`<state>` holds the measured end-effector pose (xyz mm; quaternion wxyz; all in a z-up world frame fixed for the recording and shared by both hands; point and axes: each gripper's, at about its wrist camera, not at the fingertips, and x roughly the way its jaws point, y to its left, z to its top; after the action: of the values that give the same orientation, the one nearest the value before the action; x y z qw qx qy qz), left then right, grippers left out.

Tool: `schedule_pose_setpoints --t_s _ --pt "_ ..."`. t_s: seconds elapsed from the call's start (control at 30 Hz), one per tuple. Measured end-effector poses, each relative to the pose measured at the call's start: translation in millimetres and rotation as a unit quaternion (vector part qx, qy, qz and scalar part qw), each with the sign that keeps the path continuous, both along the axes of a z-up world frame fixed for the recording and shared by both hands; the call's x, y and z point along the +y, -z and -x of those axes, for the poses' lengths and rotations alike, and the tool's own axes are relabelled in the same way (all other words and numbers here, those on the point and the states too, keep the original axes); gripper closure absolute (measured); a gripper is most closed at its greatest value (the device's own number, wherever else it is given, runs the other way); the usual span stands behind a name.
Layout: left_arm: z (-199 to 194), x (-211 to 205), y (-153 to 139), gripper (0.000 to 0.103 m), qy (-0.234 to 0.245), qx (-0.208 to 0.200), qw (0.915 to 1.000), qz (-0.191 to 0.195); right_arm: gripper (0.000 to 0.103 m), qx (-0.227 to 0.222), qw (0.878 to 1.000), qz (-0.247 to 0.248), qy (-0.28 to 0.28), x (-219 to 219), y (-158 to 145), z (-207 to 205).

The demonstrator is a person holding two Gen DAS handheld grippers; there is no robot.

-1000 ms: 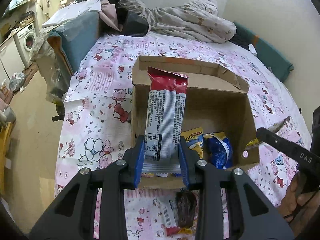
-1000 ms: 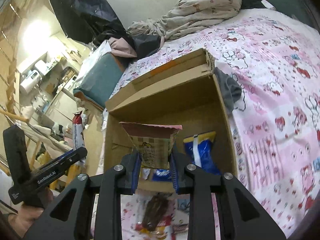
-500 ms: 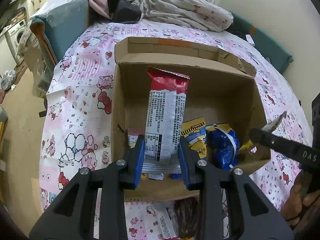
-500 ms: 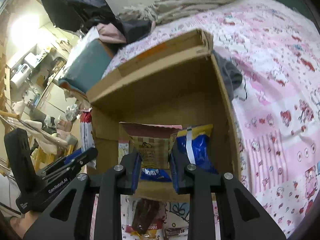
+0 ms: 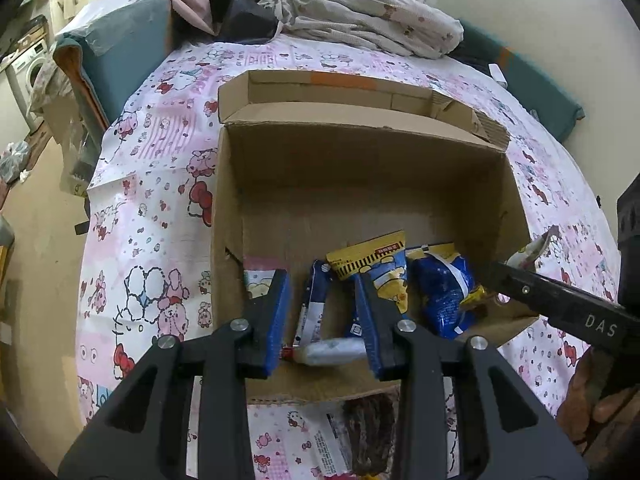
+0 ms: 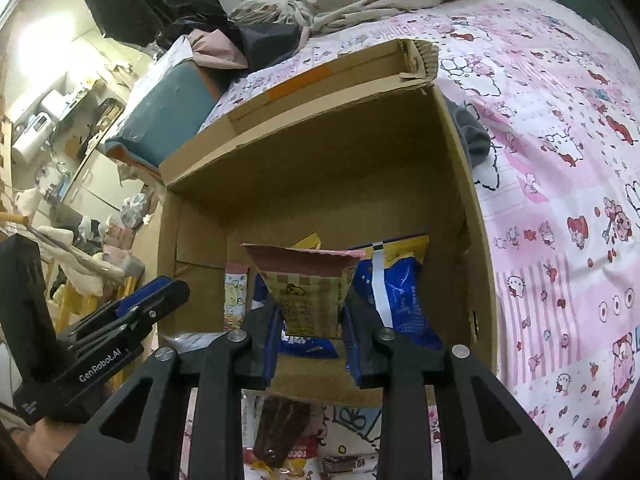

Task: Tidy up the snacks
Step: 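Carry both packets into the box and open both grippers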

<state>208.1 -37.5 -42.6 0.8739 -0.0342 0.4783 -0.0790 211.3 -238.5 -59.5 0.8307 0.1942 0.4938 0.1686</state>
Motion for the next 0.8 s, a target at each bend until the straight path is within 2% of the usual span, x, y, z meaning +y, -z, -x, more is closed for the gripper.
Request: schedule_pose_setpoints --t_s 0.03,0.1,0.13,0.17,0.2,0.23,0.33,0.57,0.8 --pt "0.5 -0.5 -0.1 0.069 0.001 0.0 1.0 0.001 0.073 -0.001 1.0 -0.002 0.002 -0.7 0.0 0.0" --pt "2.1 -1.4 -0.7 0.047 0.002 0.002 1.0 0.0 0.067 -0.001 1.0 0.0 0.005 -1.5 -0.8 -0.5" --pt "3.6 -1.8 -1.8 0.042 0.0 -0.002 1.0 -0.001 0.052 -0.002 1.0 0.002 0.009 -2.1 -1.6 -0.3" --pt "4.7 -1.8 -2.7 0.033 -0.001 -0.005 1.0 -0.002 0.031 -0.006 1.0 0.0 0.017 -4.3 -3.3 0.4" --pt "6.1 -1.5 -4.4 0.026 -0.004 -0.01 0.9999 -0.004 0.024 -0.013 1.0 -0.007 0.023 -6.3 -5.4 1.6" --pt "6.8 -0.6 -6.0 0.024 -0.006 -0.013 0.9999 -0.005 0.021 -0.023 0.999 -0.015 0.026 -8.7 -9.3 2.6" --pt "8.9 8.5 -10.4 0.024 -0.021 -0.017 0.9996 0.007 0.021 -0.038 0.999 -0.014 0.036 -15.6 -16.4 3.8" --pt "14.3 33.7 -13.5 0.024 -0.055 -0.011 0.9982 0.022 0.021 -0.024 0.994 -0.048 0.095 -44.4 -13.2 6.2" --pt "26.4 55.1 -21.1 0.024 -0.086 -0.007 0.9957 0.035 0.021 -0.012 0.99 -0.068 0.122 -59.6 -12.6 17.8"
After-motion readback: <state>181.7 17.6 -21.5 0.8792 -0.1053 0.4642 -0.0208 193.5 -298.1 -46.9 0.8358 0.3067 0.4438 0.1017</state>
